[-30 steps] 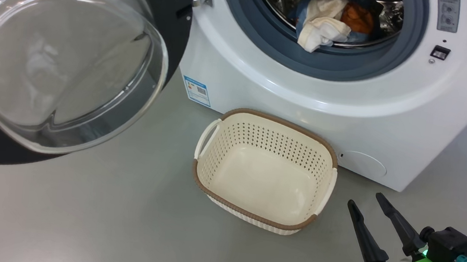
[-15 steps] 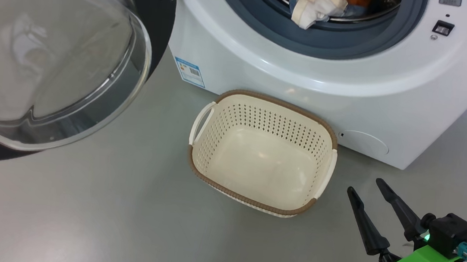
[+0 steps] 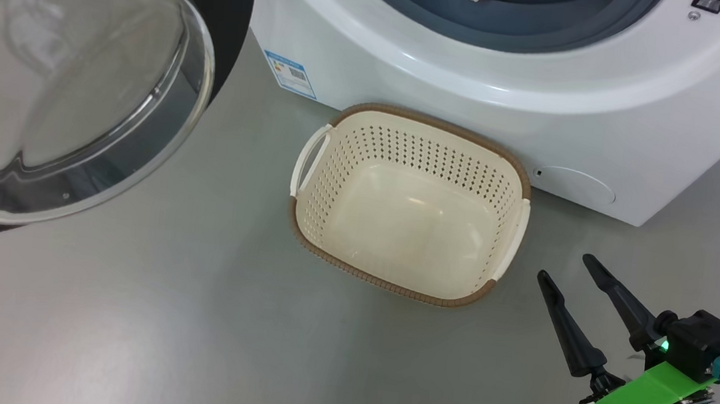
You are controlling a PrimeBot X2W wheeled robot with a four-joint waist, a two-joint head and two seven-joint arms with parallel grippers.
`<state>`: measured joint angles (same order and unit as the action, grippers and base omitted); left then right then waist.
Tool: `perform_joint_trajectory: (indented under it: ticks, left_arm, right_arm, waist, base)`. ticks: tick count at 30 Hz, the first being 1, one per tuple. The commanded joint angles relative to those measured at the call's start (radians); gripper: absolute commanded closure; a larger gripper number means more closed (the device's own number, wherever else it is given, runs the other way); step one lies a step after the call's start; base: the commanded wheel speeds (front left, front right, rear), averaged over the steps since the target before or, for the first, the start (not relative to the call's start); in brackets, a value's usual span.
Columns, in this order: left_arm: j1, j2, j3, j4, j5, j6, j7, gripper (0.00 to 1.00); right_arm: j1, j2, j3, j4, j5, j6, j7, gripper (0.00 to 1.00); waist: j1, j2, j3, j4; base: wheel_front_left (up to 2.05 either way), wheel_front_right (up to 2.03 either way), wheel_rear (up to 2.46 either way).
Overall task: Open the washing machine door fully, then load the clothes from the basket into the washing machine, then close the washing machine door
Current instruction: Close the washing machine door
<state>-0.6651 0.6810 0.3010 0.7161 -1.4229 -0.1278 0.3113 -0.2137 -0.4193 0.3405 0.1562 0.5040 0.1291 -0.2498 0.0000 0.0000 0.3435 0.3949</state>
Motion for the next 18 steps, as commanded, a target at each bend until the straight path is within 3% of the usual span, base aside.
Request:
perform_joint_trajectory:
  ticks: [1, 13, 18]
  left_arm:
    - [-0.021, 0.089, 0.026, -0.015, -0.010, -0.003, 0.008, 1.00]
    - [-0.015, 0.083, 0.006, -0.016, 0.009, -0.003, -0.049, 1.00]
    - [-0.018, 0.085, -0.019, -0.005, 0.002, -0.003, -0.012, 1.00]
  right_arm:
    - [-0.007, -0.013, 0.021, -0.025, -0.001, 0.002, -0.012, 0.00]
    - [-0.026, -0.022, 0.037, -0.032, 0.003, 0.002, -0.012, 0.00]
    - [-0.031, -0.016, 0.037, -0.030, 0.003, 0.002, -0.012, 0.00]
  waist:
    - [0.0000, 0.0000, 0.007, -0.002]
    - [0.0000, 0.0000, 0.019, -0.015]
    - [0.0000, 0.0000, 0.017, -0.021]
  base:
    - [0.00, 0.00, 0.00]
    - [0.00, 0.00, 0.00]
    - [0.00, 0.00, 0.00]
